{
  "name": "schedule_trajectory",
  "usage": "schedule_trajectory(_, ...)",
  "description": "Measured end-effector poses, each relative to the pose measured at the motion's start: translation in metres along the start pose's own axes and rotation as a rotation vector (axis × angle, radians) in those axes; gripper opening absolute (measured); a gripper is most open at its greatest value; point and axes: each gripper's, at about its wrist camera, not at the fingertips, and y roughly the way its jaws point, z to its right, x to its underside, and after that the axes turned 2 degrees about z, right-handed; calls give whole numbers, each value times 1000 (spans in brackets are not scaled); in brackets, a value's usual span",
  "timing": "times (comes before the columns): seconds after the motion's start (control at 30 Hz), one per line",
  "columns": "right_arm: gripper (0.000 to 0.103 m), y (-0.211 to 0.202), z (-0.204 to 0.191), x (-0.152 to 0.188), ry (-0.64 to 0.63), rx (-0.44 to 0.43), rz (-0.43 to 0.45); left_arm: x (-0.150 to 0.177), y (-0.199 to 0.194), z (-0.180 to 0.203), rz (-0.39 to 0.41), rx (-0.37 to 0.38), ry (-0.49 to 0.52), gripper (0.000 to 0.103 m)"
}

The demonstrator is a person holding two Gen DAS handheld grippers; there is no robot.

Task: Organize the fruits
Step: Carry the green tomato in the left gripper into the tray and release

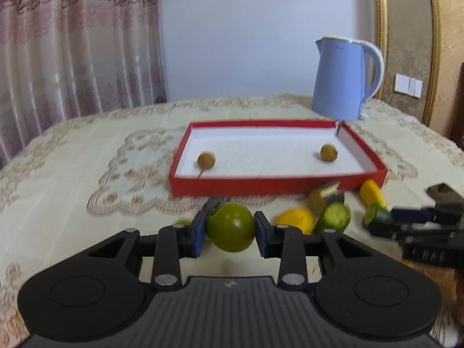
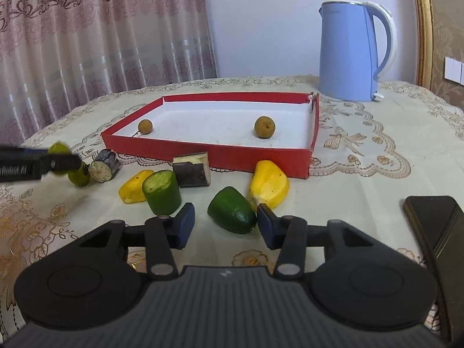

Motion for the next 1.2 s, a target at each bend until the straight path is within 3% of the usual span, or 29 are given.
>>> schedule_trajectory(0.13,39,3,2,-2,1,15,-6,-23,14,10,17,14,28,34)
schedule_trajectory(0.3,38,8,6,-2,21,4,-25,-43,35,23,18,18,61,34)
schedule_trajectory(0.83,38,0,12,2,41,-20,-17,-55,71,30,-39,19,51,34)
schedule_trajectory(1.2,38,0,17,3,68,-35,-15,-85,135,57,-120,3,153,35)
